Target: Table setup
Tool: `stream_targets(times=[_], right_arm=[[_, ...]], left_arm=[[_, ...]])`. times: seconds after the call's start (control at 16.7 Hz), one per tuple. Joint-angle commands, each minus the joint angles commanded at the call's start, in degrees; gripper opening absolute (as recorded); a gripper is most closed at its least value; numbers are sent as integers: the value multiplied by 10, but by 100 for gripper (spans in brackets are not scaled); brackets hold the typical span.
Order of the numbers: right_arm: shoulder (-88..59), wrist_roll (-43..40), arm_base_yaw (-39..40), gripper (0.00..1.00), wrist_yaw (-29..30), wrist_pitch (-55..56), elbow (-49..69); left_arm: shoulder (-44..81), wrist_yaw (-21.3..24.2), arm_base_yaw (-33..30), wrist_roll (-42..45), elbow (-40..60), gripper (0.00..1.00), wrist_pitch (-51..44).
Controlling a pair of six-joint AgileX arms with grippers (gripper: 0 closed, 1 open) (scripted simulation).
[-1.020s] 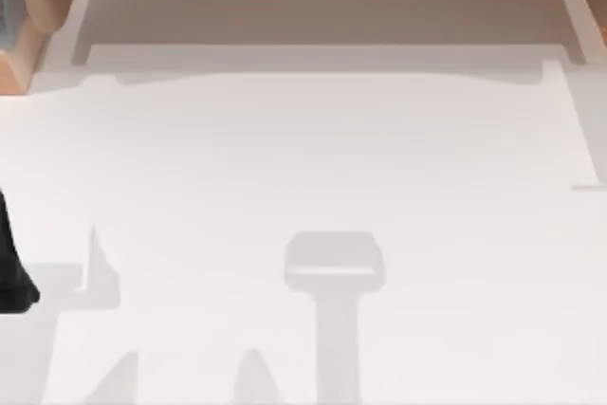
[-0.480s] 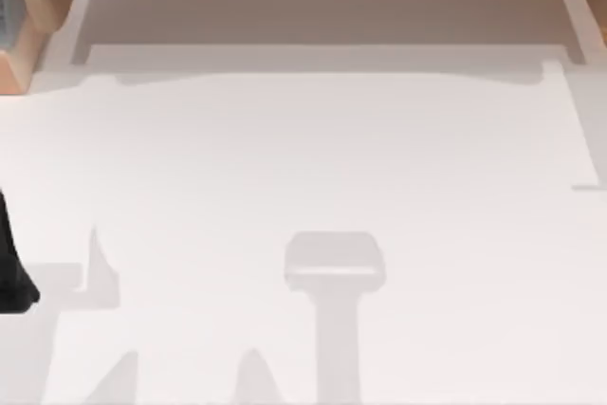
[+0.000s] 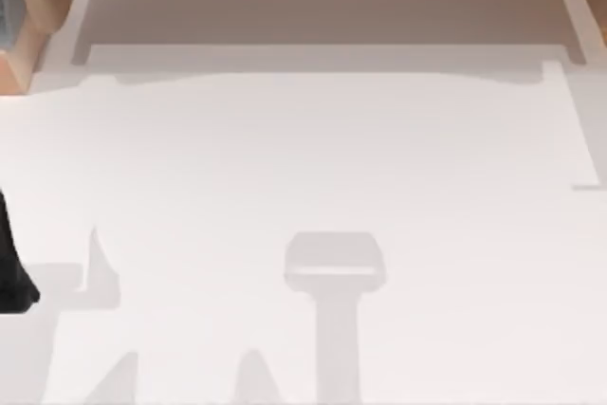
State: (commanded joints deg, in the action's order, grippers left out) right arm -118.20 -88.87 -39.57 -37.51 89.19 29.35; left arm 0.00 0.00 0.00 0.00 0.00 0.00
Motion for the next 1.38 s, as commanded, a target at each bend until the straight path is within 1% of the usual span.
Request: stream_targets(times=[0.18,0.6,0.96,1.38], right_arm=[[-8,0,12,0,9,-13,19],[-46,-1,65,0,66,-78,123],[-53,0,71,0,73,-89,133],[-102,-1,108,0,113,-159,261]], left_arm=[[0,0,0,0,0,100,0],[0,0,0,0,0,100,0],[0,0,0,0,0,100,0],[0,0,0,0,0,100,0]])
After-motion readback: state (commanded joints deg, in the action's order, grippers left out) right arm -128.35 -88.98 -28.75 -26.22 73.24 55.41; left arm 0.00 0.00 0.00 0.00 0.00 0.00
